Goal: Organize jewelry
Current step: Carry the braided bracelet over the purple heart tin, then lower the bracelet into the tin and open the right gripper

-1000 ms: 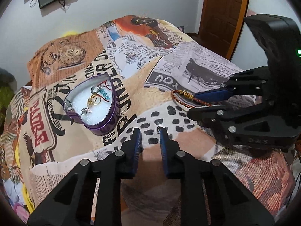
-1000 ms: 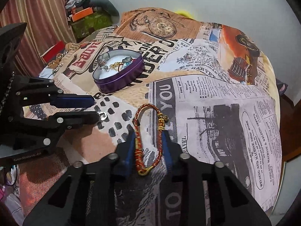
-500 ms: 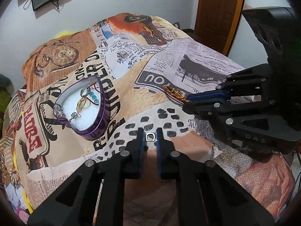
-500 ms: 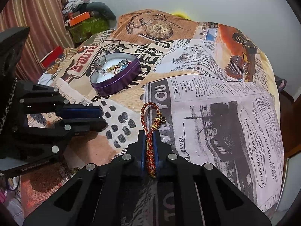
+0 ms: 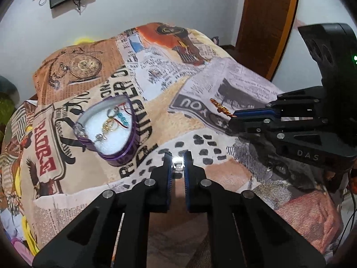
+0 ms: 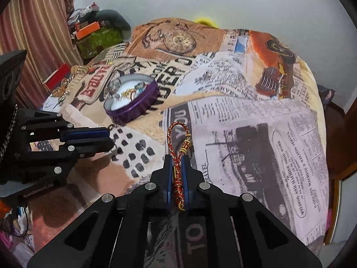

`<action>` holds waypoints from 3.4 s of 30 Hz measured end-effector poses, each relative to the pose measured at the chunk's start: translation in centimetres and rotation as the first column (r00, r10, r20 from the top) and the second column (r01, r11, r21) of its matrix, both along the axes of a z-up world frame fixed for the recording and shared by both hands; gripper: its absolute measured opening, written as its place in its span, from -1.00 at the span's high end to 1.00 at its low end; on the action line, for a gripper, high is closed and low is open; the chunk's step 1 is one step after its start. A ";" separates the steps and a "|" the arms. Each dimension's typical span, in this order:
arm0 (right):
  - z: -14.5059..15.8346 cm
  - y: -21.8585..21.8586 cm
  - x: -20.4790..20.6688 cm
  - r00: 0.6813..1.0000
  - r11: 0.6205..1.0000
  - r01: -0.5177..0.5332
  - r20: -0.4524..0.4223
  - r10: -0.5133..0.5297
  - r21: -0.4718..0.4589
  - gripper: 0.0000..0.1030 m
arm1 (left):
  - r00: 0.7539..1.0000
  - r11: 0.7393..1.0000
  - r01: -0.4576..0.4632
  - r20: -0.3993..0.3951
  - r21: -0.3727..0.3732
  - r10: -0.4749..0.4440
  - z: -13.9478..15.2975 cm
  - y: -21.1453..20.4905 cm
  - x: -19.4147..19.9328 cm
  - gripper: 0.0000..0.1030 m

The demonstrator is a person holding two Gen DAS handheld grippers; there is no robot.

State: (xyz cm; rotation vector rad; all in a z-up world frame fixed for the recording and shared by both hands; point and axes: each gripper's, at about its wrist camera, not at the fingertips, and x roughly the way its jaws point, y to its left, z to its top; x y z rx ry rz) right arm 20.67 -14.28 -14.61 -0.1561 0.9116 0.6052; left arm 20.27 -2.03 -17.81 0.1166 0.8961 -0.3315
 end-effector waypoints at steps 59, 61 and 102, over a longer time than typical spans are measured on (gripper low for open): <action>1.1 11.4 7.0 0.997 0.995 -0.068 -0.041 0.071 0.074 0.86 | 0.988 0.982 -0.157 -0.029 -0.108 0.155 -1.3 9.9 8.3 0.85; 1.1 11.3 7.0 0.996 0.995 -0.069 -0.043 0.072 0.074 0.86 | 0.986 0.981 -0.168 -0.027 -0.096 0.166 -1.4 9.9 8.4 0.84; 4.3 12.0 4.1 0.997 0.997 -0.078 0.022 0.079 -0.014 0.31 | 0.944 0.944 -0.317 0.064 -0.096 0.323 4.1 13.6 3.6 0.31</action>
